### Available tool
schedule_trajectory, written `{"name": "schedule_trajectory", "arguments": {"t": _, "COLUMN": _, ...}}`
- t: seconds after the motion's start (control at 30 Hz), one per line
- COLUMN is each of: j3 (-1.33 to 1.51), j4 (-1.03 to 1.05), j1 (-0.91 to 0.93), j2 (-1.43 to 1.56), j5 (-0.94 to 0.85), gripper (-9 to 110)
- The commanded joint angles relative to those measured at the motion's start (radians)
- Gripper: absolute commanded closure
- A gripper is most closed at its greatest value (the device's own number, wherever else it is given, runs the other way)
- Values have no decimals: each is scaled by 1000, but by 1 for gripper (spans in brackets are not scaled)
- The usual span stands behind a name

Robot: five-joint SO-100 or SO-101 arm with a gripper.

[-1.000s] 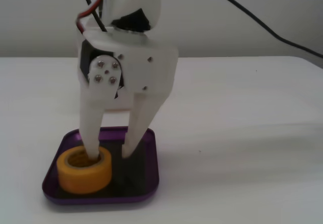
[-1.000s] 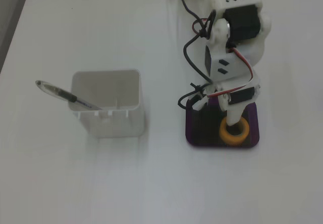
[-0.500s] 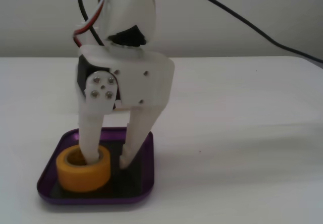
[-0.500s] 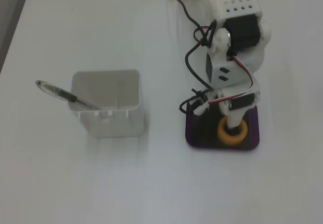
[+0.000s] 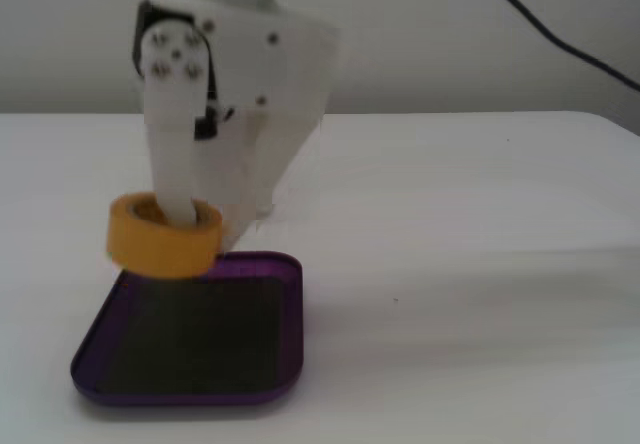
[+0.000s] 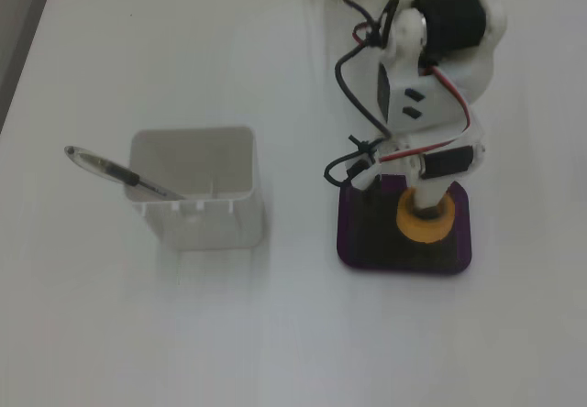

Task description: Remove the yellow tape from the box.

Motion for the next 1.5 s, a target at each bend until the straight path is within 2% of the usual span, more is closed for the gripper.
{"name": "schedule_trajectory", "arguments": {"t": 0.0, "j3": -227, "j4": 104, "j1": 2, "j2": 34, "j5": 6, "gripper": 102}}
{"name": "schedule_trajectory", "arguments": {"t": 0.1, "j3": -213, "j4": 107, "j1": 3, "j2": 95, "j5": 9, "gripper": 102}}
{"name": "schedule_trajectory", "arguments": {"t": 0.57, "j3": 592, "j4": 74, "j1": 28, "j2": 670, "j5": 9, "gripper": 102}}
{"name": "schedule_trajectory", "arguments": {"t": 0.97, "j3": 1517, "j4": -433, "j1": 103, "j2": 1042, "j5": 5, "gripper": 102}}
{"name": "schedule_trajectory", "arguments": {"t": 1.1, "j3": 1667, "j4": -541, "j1": 112, "j2": 1074, "j5": -2, "gripper": 102}}
{"name": "schedule_trajectory", "arguments": {"t": 1.3, "j3": 1732, "j4": -611, "j1": 104, "j2": 1072, "j5": -2, "gripper": 102}}
{"name": "schedule_trajectory", "arguments": {"t": 1.47, "j3": 1732, "j4": -614, "j1": 112, "j2": 1071, "j5": -3, "gripper": 95}}
